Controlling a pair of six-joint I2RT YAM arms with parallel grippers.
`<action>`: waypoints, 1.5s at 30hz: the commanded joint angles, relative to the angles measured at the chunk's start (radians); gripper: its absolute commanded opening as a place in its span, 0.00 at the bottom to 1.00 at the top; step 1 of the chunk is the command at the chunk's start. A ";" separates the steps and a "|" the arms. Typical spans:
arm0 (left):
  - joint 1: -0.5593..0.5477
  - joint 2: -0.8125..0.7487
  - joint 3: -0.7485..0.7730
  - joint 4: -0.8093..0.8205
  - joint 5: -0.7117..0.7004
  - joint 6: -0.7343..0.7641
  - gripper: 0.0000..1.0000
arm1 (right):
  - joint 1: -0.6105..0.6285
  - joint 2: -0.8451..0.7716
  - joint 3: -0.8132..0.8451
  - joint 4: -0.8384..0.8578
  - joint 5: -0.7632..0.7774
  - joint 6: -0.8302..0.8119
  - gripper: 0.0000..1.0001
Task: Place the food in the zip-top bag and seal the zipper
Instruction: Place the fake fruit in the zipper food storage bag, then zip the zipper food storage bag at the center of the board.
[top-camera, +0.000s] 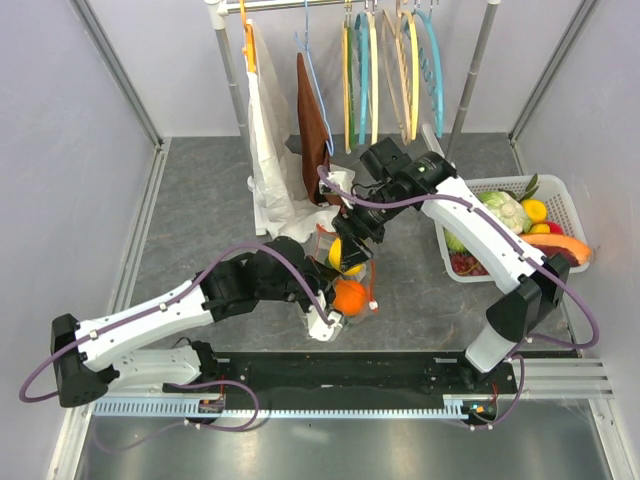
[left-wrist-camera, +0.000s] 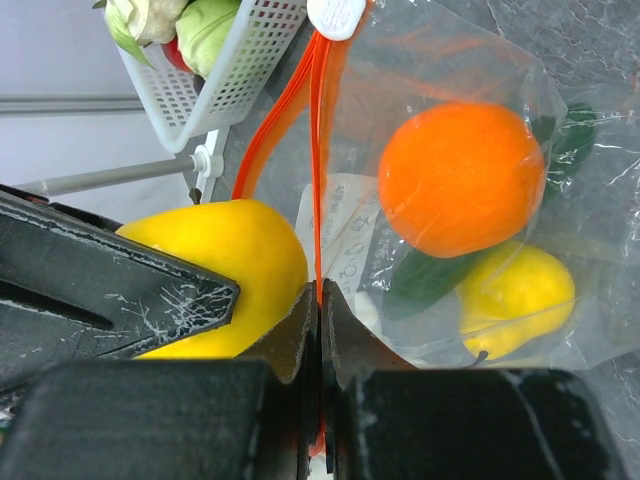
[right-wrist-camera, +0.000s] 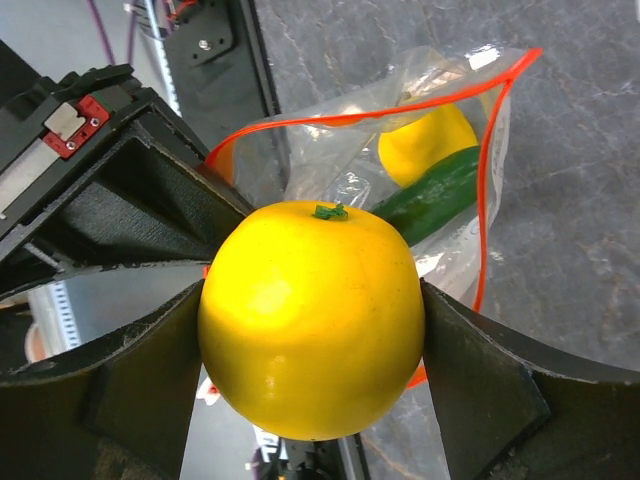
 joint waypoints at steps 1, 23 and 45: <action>-0.005 -0.042 -0.020 0.115 -0.001 0.049 0.02 | 0.035 -0.034 -0.028 0.039 0.093 -0.035 0.68; -0.012 -0.081 -0.066 0.168 -0.016 0.091 0.02 | 0.095 -0.131 0.001 0.200 0.325 -0.049 0.98; -0.012 -0.090 -0.045 0.265 -0.470 -0.300 0.02 | -0.103 -0.598 -0.460 0.565 0.119 0.206 0.84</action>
